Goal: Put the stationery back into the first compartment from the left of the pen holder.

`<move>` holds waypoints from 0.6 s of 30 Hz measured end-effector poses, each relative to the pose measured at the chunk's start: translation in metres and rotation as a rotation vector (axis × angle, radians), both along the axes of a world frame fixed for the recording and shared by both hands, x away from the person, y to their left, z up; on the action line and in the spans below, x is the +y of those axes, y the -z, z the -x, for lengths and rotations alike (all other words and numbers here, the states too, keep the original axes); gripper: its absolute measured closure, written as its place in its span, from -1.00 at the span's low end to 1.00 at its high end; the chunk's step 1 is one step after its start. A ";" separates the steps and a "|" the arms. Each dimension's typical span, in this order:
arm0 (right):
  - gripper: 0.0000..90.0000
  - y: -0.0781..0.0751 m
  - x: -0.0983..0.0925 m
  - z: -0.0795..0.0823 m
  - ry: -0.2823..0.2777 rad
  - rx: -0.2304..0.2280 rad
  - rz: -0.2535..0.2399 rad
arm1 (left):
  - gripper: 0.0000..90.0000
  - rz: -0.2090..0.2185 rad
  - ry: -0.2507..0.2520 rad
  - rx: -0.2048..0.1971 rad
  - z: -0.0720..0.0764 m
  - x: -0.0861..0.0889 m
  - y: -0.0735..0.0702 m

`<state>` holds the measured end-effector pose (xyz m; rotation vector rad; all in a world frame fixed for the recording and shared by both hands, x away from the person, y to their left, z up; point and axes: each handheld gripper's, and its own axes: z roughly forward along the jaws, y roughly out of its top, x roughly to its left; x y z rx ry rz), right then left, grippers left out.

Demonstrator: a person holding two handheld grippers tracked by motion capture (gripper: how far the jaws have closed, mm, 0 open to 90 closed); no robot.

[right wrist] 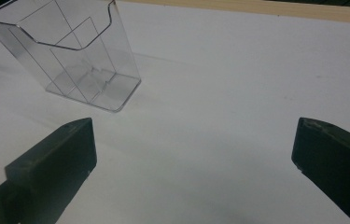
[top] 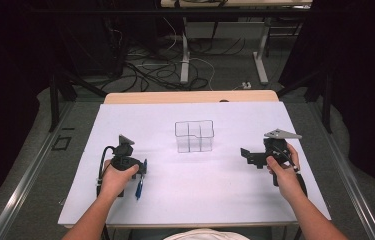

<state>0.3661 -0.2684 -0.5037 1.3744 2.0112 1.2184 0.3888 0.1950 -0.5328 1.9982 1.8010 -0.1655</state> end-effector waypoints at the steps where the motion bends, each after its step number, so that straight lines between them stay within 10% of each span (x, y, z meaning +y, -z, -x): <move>1: -1.00 0.000 0.000 0.000 -0.001 0.000 0.001 | 0.66 0.003 -0.008 0.003 0.000 -0.001 0.000; 18: -1.00 0.002 0.002 0.000 -0.010 0.007 0.006 | 0.76 0.007 -0.024 0.023 0.000 -0.001 0.000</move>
